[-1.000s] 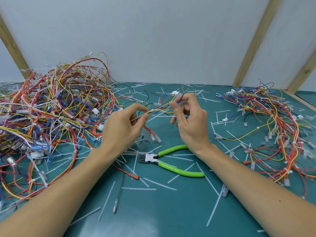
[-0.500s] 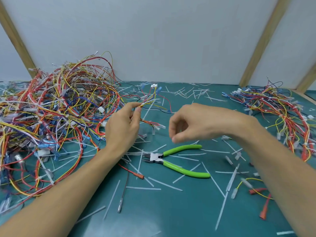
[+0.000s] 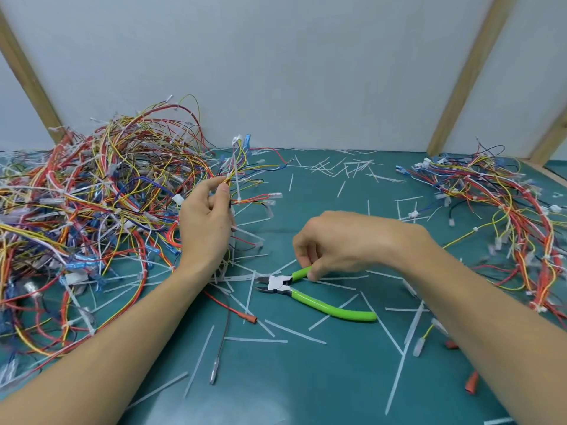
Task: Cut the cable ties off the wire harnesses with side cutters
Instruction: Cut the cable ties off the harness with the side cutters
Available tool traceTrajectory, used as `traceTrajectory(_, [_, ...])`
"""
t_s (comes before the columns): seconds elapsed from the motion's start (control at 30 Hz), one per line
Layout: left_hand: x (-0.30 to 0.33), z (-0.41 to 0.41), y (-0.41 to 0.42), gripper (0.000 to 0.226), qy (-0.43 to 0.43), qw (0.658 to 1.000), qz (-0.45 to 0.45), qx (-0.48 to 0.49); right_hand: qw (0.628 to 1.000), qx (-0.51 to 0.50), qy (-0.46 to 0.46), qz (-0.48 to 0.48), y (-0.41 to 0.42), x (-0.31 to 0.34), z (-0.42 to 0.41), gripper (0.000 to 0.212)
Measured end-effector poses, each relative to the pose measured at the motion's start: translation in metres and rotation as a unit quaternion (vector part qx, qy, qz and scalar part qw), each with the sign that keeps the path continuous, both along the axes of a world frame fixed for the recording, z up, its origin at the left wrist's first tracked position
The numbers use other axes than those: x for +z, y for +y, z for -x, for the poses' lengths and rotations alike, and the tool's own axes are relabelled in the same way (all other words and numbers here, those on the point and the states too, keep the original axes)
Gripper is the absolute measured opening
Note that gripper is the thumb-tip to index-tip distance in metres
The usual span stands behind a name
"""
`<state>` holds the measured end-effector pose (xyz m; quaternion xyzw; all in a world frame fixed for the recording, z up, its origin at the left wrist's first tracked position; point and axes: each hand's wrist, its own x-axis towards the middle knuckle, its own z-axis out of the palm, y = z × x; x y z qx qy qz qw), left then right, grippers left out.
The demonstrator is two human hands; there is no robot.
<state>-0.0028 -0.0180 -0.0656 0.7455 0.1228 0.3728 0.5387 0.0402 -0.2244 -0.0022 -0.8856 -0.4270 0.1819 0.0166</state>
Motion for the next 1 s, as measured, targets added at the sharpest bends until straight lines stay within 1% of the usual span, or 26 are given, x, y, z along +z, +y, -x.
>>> traceTrajectory(0.1, [-0.001,0.000,0.001,0.021,0.001,1.000,0.005,-0.004,0.998,0.009,0.049,-0.033,-0.007,0.008,-0.007,0.009])
traceTrajectory(0.17, [-0.002,0.000,0.002,0.023,0.005,1.000,0.001,0.000,0.996,0.002,0.058,-0.074,-0.014,0.015,-0.016,0.009])
traceTrajectory(0.23, [-0.002,0.000,0.002,0.026,0.009,1.000,0.001,0.003,0.990,-0.005,0.071,-0.125,-0.022,0.020,-0.026,0.009])
traceTrajectory(0.3, [-0.002,-0.001,0.003,0.028,0.016,1.000,0.004,0.001,0.975,-0.018,0.097,-0.197,-0.028,0.021,-0.035,0.004])
traceTrajectory(0.37, [-0.002,-0.001,0.003,0.028,0.021,1.000,0.001,-0.008,0.944,-0.052,0.143,-0.294,-0.033,0.018,-0.043,0.006])
traceTrajectory(0.43, [-0.002,0.000,0.002,0.026,0.018,1.000,0.000,-0.013,0.895,-0.104,0.199,-0.386,-0.034,0.013,-0.048,0.007])
traceTrajectory(0.5, [-0.002,0.000,0.002,0.024,0.015,1.000,0.003,-0.016,0.846,-0.156,0.248,-0.446,-0.032,0.008,-0.050,0.007])
traceTrajectory(0.57, [-0.002,-0.001,0.002,0.026,0.015,1.000,0.004,-0.016,0.799,-0.204,0.299,-0.481,-0.029,0.004,-0.053,0.013])
traceTrajectory(0.63, [-0.004,-0.002,0.003,0.029,0.018,1.000,0.004,-0.016,0.737,-0.246,0.373,-0.507,-0.027,0.006,-0.053,0.024])
traceTrajectory(0.7, [-0.005,-0.003,0.004,0.032,0.018,1.000,0.002,-0.018,0.674,-0.258,0.448,-0.528,-0.026,0.008,-0.053,0.037])
traceTrajectory(0.77, [-0.006,-0.004,0.004,0.033,0.019,1.000,-0.001,-0.020,0.633,-0.247,0.492,-0.544,-0.026,0.009,-0.053,0.053])
traceTrajectory(0.8, [-0.006,-0.004,0.005,0.032,0.020,1.000,-0.001,-0.022,0.625,-0.244,0.498,-0.550,-0.027,0.009,-0.054,0.060])
traceTrajectory(0.87, [-0.007,-0.004,0.006,0.030,0.023,0.999,0.000,-0.025,0.630,-0.245,0.484,-0.556,-0.027,0.008,-0.055,0.069])
traceTrajectory(0.9, [-0.006,-0.003,0.006,0.029,0.023,0.999,0.000,-0.026,0.633,-0.245,0.476,-0.559,-0.026,0.007,-0.055,0.071])
traceTrajectory(1.0, [-0.006,-0.003,0.004,0.026,0.023,0.999,-0.006,-0.028,0.623,-0.238,0.475,-0.574,-0.024,0.003,-0.055,0.075])
